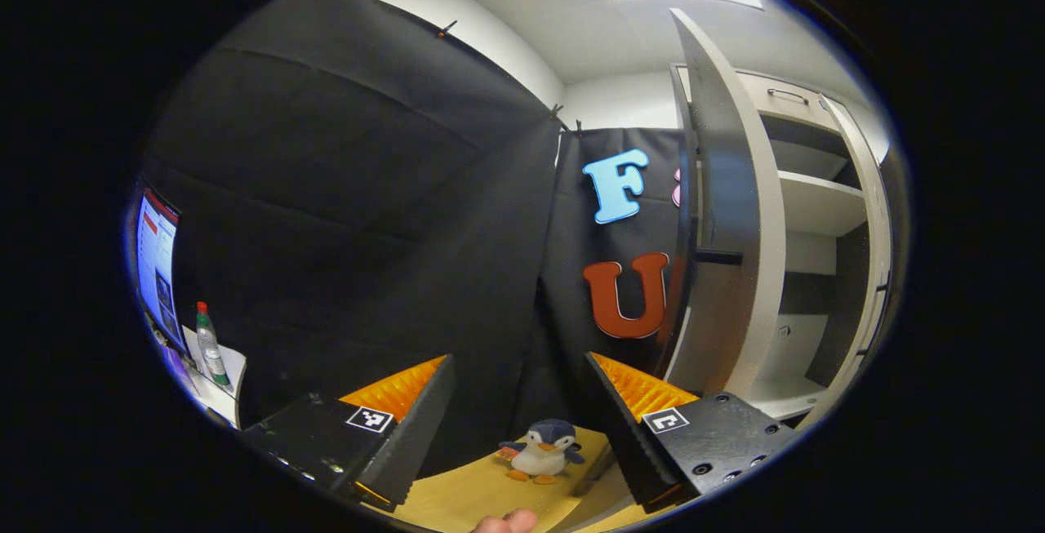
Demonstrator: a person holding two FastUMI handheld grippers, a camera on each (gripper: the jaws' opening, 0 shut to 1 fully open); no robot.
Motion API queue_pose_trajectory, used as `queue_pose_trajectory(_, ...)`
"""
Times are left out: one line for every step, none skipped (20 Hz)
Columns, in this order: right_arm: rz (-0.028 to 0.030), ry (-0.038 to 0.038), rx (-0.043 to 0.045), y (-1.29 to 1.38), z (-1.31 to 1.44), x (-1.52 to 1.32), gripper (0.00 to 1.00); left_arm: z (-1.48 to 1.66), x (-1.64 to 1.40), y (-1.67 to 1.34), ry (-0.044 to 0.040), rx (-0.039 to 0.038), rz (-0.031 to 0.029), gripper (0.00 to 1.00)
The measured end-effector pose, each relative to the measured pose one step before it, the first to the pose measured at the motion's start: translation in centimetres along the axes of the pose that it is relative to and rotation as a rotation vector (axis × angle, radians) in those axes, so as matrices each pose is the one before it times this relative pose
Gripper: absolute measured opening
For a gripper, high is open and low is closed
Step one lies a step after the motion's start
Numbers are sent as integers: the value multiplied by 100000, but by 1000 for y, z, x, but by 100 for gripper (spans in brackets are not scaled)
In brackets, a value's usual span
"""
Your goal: Grasp the bottle in the cabinet with the left hand and place it on the coaster, then close the right door with the right hand and the left door with the left hand.
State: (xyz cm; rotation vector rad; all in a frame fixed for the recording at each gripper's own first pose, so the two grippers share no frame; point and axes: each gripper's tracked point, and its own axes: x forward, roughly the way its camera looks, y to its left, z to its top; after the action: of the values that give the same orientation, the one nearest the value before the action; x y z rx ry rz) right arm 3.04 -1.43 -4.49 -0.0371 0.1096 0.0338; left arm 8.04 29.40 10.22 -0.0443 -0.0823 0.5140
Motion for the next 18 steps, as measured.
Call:
queue_pose_trajectory(-30, 11, 223, -21, 63, 49, 82, -206, 86, 218, 173, 1020, 1729, 95)
queue_pose_trajectory(-273, 31, -14, -89, -62, 111, 82, 161, -116, 20, -1259, 687, 1031, 95)
queue_pose_trajectory(-431, -122, -188, -84, 53, 51, 82, 60, -22, -294, -664, -637, 711, 95)
queue_pose_trajectory(-404, -98, -189, -98, -3, 92, 82, -227, -35, -212, 449, -1446, 176, 94)
queue_pose_trajectory(-131, 172, 43, -93, -38, -24, 82, -48, -192, -278, 249, -441, -1010, 95)
queue_pose_trajectory(21, 236, 353, -26, -187, 36, 82, -120, -138, -140, 313, 483, -1922, 94)
queue_pose_trajectory(241, 177, 506, -16, -60, 9, 82, -2, -93, -303, 565, 105, -1449, 94)
queue_pose_trajectory(145, 160, 440, -22, -174, -13, 82, 34, -143, -491, 965, -482, -901, 94)
queue_pose_trajectory(16, 135, 343, -32, -60, 15, 82, -114, -395, -494, 738, -434, -798, 94)
queue_pose_trajectory(-93, 148, 406, 3, -153, -24, 82, 7, -200, -485, 495, -589, -918, 94)
queue_pose_trajectory(-52, 77, 738, -34, -19, -7, 82, -127, -271, -567, 776, -778, -1244, 94)
queue_pose_trajectory(-63, 314, 863, -87, -98, 0, 82, -313, -270, -891, 490, -662, -2396, 94)
queue_pose_trajectory(122, 444, 669, 6, -71, 48, 82, -235, -411, -1240, 689, -938, -3003, 94)
queue_pose_trajectory(-8, 491, 179, 11, -56, 76, 82, -132, -171, -1244, 579, -228, -3397, 94)
queue_pose_trajectory(-420, 219, -195, -146, 78, 31, 82, -95, 40, -1081, 620, 77, -3705, 94)
queue_pose_trajectory(-597, -296, -308, -223, 208, -92, 82, -228, -86, -1139, 748, 417, -3689, 94)
queue_pose_trajectory(-423, -587, -264, -124, 239, -137, 82, -120, -37, -1331, 318, 426, -3688, 94)
queue_pose_trajectory(-326, -461, -201, -36, 160, -87, 82, -382, 72, -1415, 509, 305, -3839, 94)
